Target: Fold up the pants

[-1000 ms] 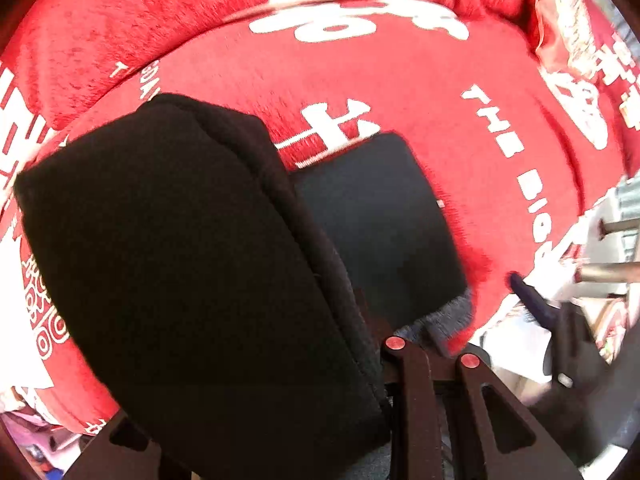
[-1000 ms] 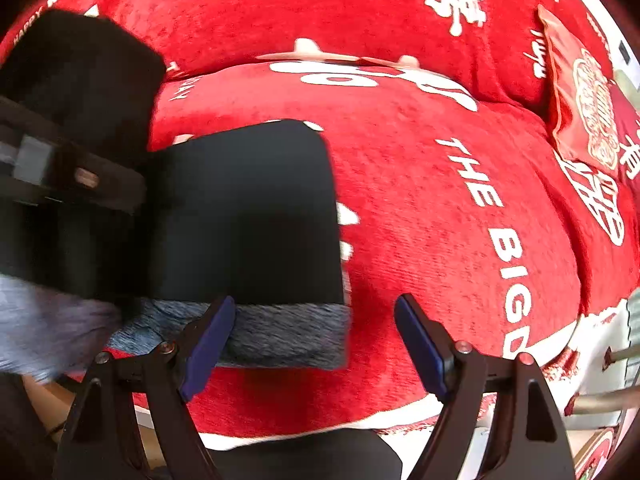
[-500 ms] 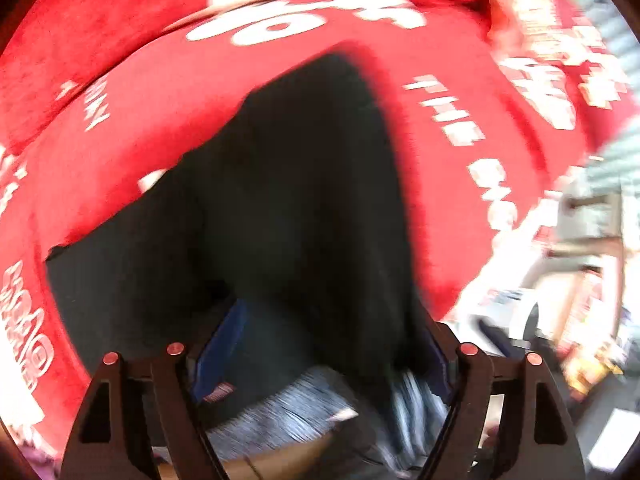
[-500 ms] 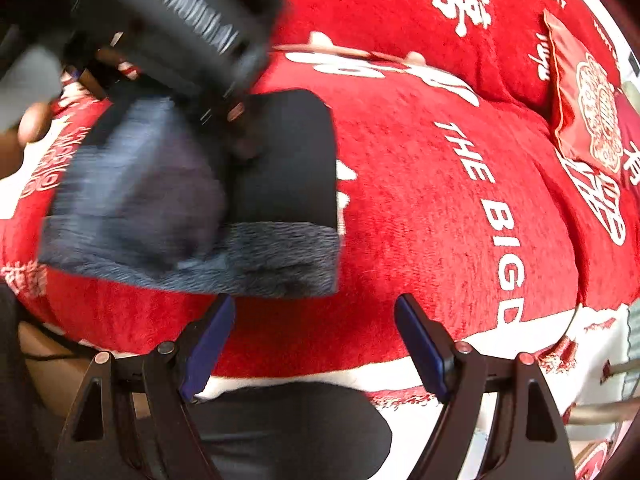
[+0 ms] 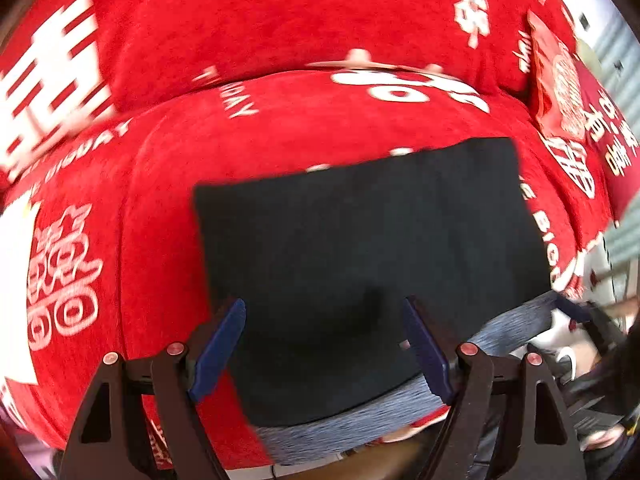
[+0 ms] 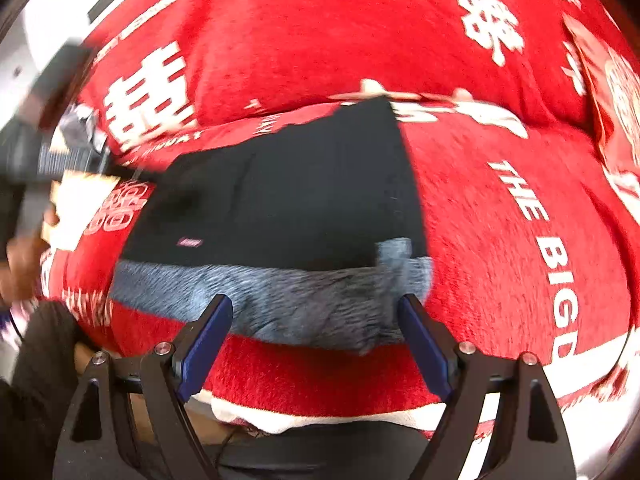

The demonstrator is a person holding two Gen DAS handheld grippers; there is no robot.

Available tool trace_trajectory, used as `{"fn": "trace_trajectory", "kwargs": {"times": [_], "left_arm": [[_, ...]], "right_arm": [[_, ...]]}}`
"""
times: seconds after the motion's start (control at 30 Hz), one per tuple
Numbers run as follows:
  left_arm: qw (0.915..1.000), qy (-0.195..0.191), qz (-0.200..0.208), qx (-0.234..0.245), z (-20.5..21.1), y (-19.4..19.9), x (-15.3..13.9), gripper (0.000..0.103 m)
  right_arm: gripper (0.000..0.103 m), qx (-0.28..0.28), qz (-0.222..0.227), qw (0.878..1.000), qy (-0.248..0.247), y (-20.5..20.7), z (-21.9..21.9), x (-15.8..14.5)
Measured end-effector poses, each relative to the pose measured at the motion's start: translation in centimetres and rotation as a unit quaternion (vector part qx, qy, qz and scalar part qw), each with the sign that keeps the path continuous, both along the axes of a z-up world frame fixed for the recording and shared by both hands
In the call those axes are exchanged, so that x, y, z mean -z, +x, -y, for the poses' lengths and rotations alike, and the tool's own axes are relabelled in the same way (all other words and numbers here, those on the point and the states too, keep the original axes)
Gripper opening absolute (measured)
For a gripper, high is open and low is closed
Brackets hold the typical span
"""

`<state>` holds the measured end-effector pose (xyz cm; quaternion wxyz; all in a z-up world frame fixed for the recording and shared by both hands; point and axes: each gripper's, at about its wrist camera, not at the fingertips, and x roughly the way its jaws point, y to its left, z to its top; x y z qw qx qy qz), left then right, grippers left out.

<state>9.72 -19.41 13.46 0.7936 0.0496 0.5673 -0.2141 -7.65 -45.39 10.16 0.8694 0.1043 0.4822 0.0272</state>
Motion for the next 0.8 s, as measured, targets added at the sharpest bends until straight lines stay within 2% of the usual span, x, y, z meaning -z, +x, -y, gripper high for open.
{"fn": "trace_trajectory", "kwargs": {"times": [0.1,0.17,0.2,0.23,0.3,0.37,0.5,0.67,0.7,0.8], "left_arm": [[0.9999,-0.006,0.004,-0.011,-1.6,-1.2,1.4,0.081],[1.0000,-0.001,-0.006,-0.004,-1.6,-1.3,2.8,0.081],[1.0000,-0.001,-0.007,-0.006,-1.6,-1.3,3.2,0.088],[0.9999,-0.001,-0.007,-0.013,-1.6,-1.3,3.4,0.095],[0.9992,-0.016,-0.026,-0.027,-2.1,-1.0,4.1,0.095],[0.9981,-0.029,-0.042,-0.035,-2.4,-0.8,4.5,0.095],[0.9982,-0.029,-0.044,-0.030,-2.2,-0.9,4.5,0.095],[0.9981,-0.029,-0.045,-0.032,-2.3,-0.8,4.8,0.098],[0.9980,-0.026,-0.045,-0.035,-2.3,-0.7,5.0,0.103],[0.9973,-0.031,-0.052,-0.043,-2.6,-0.7,5.4,0.103]], "right_arm": [[0.087,0.033,0.017,0.999,0.032,-0.5,1.6,-0.3],[0.087,0.051,0.012,0.998,0.028,0.2,2.2,0.0],[0.087,0.054,0.003,0.998,0.020,0.9,2.2,0.4],[0.087,0.054,-0.002,0.998,0.015,1.4,2.2,0.6],[0.087,0.053,-0.012,0.999,-0.003,2.9,2.0,1.3],[0.087,0.046,-0.015,0.999,0.010,4.5,2.0,2.0],[0.086,0.026,-0.035,0.999,-0.001,6.5,0.9,2.7],[0.069,0.010,-0.031,0.999,-0.020,6.7,-0.3,1.6],[0.064,0.010,-0.028,0.999,-0.019,6.6,-0.4,1.4],[0.049,0.004,-0.034,0.999,-0.008,6.7,-0.5,1.7]]}}
